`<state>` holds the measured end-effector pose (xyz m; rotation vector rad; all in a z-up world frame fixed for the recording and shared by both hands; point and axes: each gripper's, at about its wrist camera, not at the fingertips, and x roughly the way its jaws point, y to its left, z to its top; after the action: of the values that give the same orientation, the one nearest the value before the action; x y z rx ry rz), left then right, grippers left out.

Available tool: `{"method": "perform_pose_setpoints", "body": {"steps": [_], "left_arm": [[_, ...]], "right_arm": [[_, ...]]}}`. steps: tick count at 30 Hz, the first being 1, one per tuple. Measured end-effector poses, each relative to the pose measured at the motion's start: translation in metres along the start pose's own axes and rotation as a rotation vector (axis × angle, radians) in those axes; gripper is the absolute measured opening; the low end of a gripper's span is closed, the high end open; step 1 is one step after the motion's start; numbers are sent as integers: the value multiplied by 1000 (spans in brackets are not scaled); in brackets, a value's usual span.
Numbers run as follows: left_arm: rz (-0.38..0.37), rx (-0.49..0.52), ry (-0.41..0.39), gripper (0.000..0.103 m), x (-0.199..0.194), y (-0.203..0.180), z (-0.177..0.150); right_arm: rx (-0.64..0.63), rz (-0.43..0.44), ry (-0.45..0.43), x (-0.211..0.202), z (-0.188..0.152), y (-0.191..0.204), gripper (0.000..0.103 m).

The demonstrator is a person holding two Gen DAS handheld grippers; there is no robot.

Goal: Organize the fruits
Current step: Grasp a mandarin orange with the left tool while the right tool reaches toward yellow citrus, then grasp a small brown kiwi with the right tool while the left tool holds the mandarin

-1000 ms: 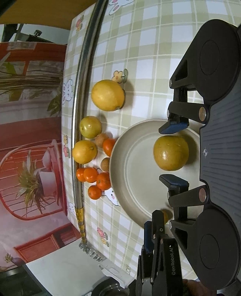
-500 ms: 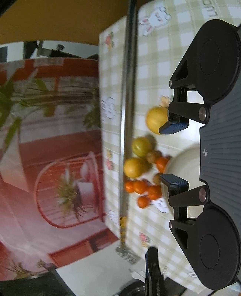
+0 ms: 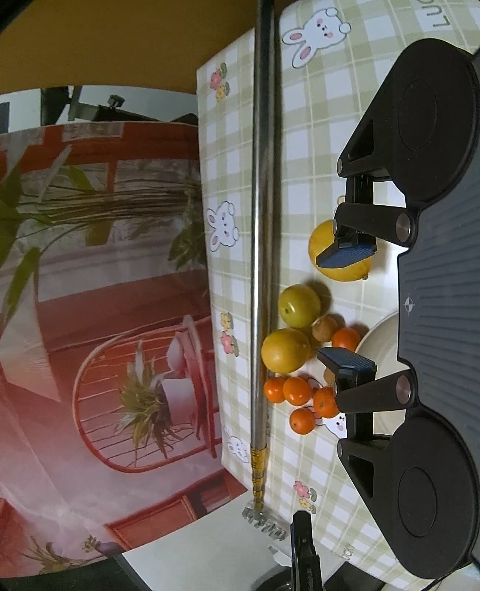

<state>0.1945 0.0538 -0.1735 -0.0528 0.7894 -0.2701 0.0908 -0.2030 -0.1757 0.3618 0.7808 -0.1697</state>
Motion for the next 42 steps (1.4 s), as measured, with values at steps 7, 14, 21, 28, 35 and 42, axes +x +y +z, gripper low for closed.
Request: {"method": "perform_pose_setpoints", "body": {"steps": [7, 14, 21, 28, 35, 42], "left_arm": [[-19, 46, 4, 33, 41, -3, 6], [-40, 142, 29, 34, 82, -11, 4], [-34, 183, 26, 42, 95, -16, 2], [-14, 182, 46, 42, 109, -13, 4], [-3, 179, 62, 41, 121, -14, 4], [19, 171, 44, 39, 114, -15, 2]], "right_arm": [[5, -3, 26, 15, -2, -2, 45], [33, -4, 35, 22, -2, -10, 45], [48, -10, 44, 25, -5, -16, 45], [60, -10, 52, 27, -8, -20, 45], [66, -11, 60, 28, -10, -22, 45], [74, -13, 64, 29, -13, -23, 45]]}}
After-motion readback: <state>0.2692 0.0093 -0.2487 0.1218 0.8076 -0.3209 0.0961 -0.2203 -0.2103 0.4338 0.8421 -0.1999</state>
